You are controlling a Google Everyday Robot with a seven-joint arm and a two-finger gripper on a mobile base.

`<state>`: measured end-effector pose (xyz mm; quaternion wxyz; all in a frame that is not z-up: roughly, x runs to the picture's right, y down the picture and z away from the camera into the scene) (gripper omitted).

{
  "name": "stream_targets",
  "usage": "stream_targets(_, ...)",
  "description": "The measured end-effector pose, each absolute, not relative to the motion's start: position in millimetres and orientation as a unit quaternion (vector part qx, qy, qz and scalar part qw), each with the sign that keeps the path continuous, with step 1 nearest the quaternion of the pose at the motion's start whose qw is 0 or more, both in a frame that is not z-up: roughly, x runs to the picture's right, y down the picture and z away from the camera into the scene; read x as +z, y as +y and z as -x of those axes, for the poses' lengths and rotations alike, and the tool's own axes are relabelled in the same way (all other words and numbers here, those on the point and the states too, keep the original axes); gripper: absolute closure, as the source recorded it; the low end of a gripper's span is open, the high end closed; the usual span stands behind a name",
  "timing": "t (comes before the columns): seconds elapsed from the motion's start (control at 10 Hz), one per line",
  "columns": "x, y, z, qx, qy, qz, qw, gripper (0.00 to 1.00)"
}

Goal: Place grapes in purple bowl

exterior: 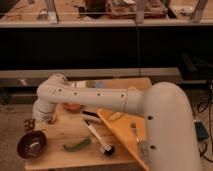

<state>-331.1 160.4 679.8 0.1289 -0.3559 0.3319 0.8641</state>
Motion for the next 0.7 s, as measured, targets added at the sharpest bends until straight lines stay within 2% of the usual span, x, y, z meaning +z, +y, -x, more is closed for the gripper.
stream_targets(0.2,674,166,342,0.858,0.331,0.363,0.150,0.25)
stream_targets(0.3,672,170,349,0.855,0.332,0.366,0.158,0.21)
stream_targets(0.7,674,174,353,0.853,0.334,0.368,0.159,0.20)
